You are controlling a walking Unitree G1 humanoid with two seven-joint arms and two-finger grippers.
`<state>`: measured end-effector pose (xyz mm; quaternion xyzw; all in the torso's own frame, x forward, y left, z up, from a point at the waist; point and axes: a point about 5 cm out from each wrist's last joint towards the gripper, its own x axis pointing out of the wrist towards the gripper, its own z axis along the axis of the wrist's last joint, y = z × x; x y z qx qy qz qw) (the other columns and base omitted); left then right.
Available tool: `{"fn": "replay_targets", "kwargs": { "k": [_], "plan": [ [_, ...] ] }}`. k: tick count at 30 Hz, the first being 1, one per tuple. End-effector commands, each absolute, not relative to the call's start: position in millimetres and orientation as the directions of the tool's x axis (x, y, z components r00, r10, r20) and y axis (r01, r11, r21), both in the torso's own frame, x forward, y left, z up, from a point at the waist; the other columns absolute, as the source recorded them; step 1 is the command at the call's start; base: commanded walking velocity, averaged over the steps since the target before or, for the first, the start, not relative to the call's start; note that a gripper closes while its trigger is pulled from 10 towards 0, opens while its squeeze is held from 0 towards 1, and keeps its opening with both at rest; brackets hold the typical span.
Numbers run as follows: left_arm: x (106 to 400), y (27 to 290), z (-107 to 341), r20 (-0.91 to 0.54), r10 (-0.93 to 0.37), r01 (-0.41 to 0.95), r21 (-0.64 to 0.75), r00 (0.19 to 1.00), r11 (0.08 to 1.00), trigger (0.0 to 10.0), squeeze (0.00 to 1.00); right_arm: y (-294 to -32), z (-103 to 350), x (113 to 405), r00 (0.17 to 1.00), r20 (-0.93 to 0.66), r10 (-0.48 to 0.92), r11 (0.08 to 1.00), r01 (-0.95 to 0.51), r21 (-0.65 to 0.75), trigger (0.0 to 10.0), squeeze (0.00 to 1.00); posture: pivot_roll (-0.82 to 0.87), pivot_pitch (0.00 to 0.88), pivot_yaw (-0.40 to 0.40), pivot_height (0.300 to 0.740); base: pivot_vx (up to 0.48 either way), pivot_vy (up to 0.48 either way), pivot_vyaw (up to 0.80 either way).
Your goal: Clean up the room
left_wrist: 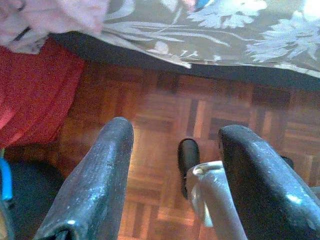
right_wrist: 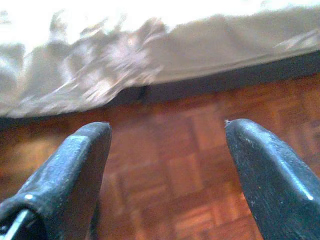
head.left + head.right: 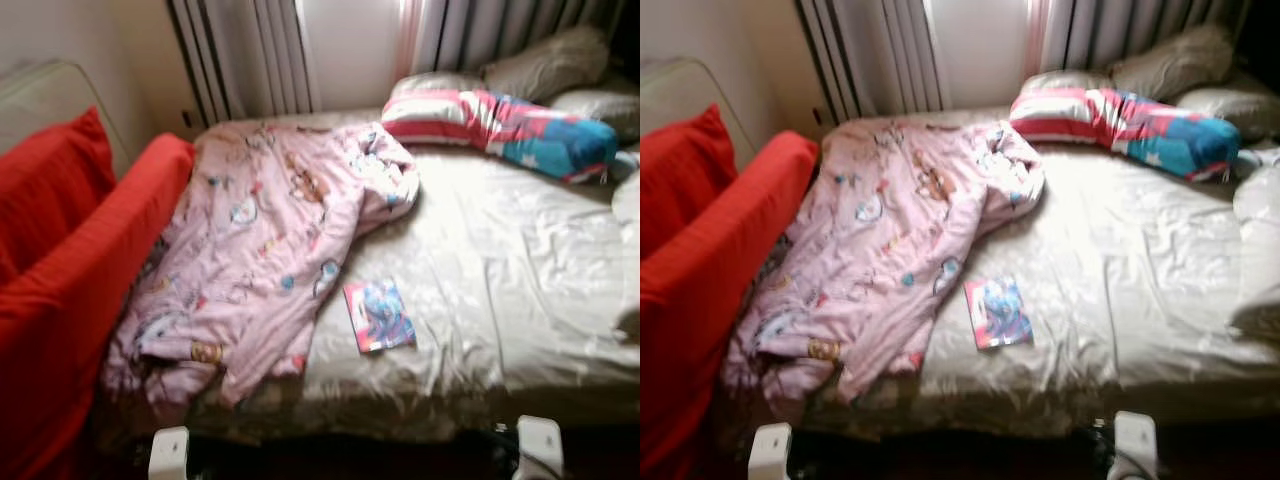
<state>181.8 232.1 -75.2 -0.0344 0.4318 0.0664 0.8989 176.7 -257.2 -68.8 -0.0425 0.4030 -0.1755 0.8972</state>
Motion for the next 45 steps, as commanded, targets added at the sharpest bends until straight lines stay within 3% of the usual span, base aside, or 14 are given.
{"fn": "replay_targets", "kwargs": {
  "k": [1,15,20,23,35,39,45],
  "plan": [
    [181.1,234.7,-75.1,-0.786,0.097,-0.152,0.004,0.610,0.988,10.0,0.00,-248.9,-71.9,173.5,0.621,-0.703,-0.345,0.935,0.289,-0.204,10.0,0.00,-0.05,0.000,0.050,0.740,0.000,0.000,0.00],
    [180.5,234.6,-75.4,-0.789,0.094,-0.147,0.005,0.608,0.989,10.0,0.00,-270.3,-63.5,159.1,0.662,-0.584,-0.470,0.880,0.399,-0.256,10.0,0.00,-0.07,0.000,0.041,0.740,0.000,0.000,0.00],
    [180.5,234.5,-75.4,-0.789,0.094,-0.148,0.004,0.607,0.989,10.0,0.00,-265.6,-72.2,145.4,0.646,-0.642,-0.414,0.901,0.390,-0.189,10.0,0.00,-0.08,0.000,0.041,0.740,0.000,0.000,0.00],
    [180.7,234.2,-75.4,-0.788,0.093,-0.148,0.002,0.608,0.989,10.0,0.00,-260.0,-83.9,127.6,0.568,-0.720,-0.398,0.905,0.372,-0.207,10.0,0.00,-0.07,0.000,0.039,0.740,0.000,0.000,0.00],
    [181.0,235.1,-75.1,-0.790,0.095,-0.144,0.009,0.606,0.990,10.0,0.00,-263.2,-99.5,78.0,0.396,-0.827,-0.400,0.897,0.356,-0.263,10.0,0.00,-0.07,0.000,0.051,0.740,0.000,0.000,0.00],
    [181.3,235.4,-74.8,-0.789,0.094,-0.140,0.010,0.607,0.990,10.0,0.00,-259.5,-99.6,84.1,0.410,-0.828,-0.382,0.899,0.374,-0.229,10.0,0.00,-0.07,0.000,0.054,0.740,0.000,0.000,0.00],
    [181.6,236.0,-74.6,-0.790,0.090,-0.127,0.016,0.606,0.992,10.0,0.00,-250.4,-93.0,116.8,0.515,-0.791,-0.330,0.921,0.359,-0.151,10.0,0.00,-0.07,0.000,0.057,0.740,0.000,0.000,0.00]
  ]
}}
